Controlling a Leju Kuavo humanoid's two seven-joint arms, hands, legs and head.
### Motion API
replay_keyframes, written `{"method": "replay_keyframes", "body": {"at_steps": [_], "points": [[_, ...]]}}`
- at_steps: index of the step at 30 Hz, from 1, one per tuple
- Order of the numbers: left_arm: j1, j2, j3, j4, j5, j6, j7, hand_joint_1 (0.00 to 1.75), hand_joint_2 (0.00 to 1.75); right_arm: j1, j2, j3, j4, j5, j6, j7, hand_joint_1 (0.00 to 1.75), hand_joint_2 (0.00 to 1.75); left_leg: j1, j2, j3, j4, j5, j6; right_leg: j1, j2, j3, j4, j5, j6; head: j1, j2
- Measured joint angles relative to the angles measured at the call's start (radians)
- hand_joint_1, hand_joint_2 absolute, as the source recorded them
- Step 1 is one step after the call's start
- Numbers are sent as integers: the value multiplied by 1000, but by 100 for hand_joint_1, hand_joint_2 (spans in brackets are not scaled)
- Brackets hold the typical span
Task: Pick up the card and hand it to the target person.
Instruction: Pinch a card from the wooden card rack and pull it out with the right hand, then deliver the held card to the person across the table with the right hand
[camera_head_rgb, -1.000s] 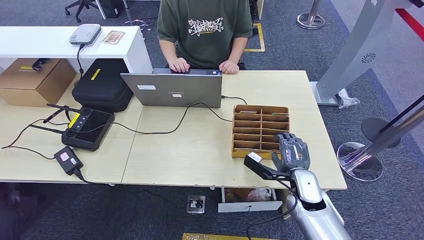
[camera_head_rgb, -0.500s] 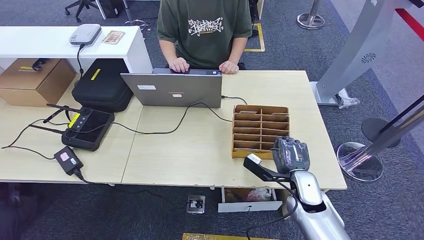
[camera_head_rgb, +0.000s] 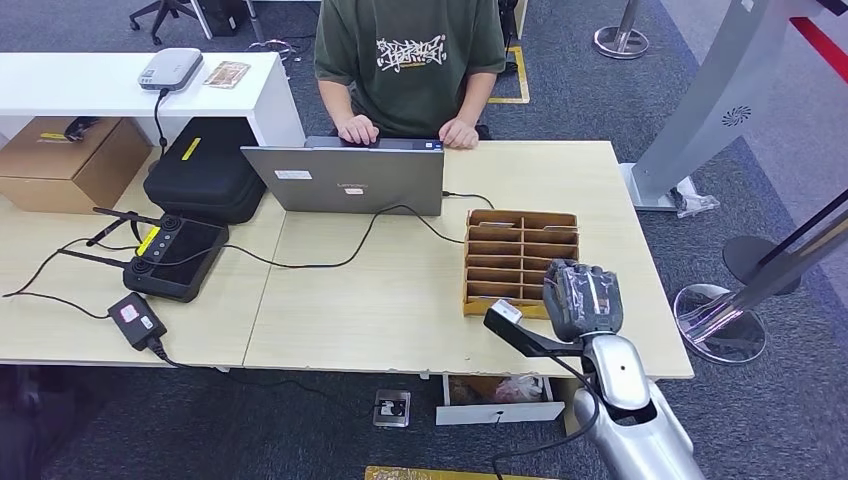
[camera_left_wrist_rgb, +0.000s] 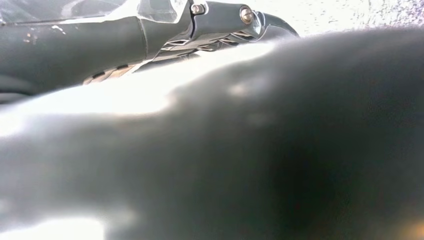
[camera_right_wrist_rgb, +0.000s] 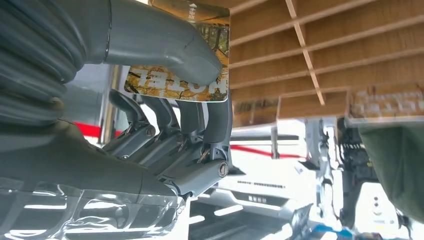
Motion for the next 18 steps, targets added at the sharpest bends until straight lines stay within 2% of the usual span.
{"method": "replay_keyframes", "body": {"at_steps": [5,13,18], "points": [[0,0,0,0,2,1,-1,0,0,-38,-20,0,-40,13,-7,-5,149,175,0,0,0,0,0,0,0,0,0,0,0,0,0,0],[1,0,0,0,5,6,-3,0,0,-137,-81,9,-130,25,-20,-4,148,175,0,0,0,0,0,0,0,0,0,0,0,0,0,0],[1,0,0,0,5,12,-8,0,0,-198,-97,17,-152,27,-20,6,151,175,0,0,0,0,0,0,0,0,0,0,0,0,0,0]]}}
